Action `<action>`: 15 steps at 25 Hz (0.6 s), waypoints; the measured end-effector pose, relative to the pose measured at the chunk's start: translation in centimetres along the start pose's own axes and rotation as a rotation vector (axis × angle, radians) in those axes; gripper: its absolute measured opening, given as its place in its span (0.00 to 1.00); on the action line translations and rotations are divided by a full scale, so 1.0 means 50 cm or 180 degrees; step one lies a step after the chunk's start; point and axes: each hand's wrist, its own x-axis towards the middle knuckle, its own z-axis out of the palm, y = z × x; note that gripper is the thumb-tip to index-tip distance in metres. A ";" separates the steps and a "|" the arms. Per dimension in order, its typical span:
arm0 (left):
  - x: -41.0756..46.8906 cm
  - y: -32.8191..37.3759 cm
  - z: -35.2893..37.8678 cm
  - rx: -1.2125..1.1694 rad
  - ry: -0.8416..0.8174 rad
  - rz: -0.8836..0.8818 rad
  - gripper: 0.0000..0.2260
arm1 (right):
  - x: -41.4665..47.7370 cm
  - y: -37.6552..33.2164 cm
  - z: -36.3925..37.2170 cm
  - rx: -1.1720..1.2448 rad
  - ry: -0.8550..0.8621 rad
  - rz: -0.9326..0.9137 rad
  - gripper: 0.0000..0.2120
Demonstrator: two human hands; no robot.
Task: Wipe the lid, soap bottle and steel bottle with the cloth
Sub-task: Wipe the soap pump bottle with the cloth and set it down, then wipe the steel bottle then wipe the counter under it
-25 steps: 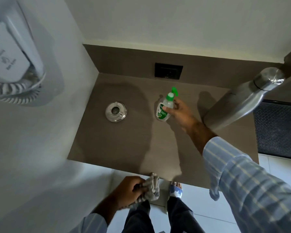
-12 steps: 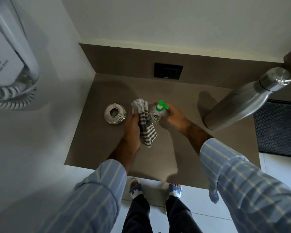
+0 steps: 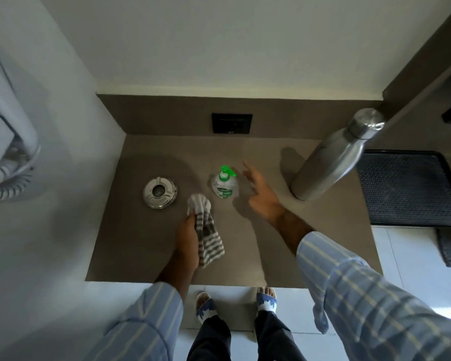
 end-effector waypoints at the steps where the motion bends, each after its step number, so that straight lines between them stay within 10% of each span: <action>1: -0.024 -0.018 0.006 0.0161 -0.0144 -0.0054 0.21 | -0.030 0.010 -0.016 -0.0153 0.0281 -0.0033 0.33; 4: -0.080 -0.020 0.084 0.0250 -0.0766 -0.0049 0.13 | -0.131 0.038 -0.083 -0.0605 0.1240 -0.0461 0.10; 9: -0.147 0.127 0.314 0.0019 -0.0931 0.1018 0.08 | -0.191 -0.073 -0.278 0.0121 0.2855 -0.1291 0.06; 12: -0.184 0.214 0.431 0.0070 -0.0627 0.1701 0.10 | -0.120 -0.115 -0.345 0.0047 0.2744 -0.1039 0.25; 15: -0.189 0.222 0.519 0.0571 -0.0506 0.2062 0.12 | -0.077 -0.102 -0.347 0.0477 0.2222 -0.0675 0.21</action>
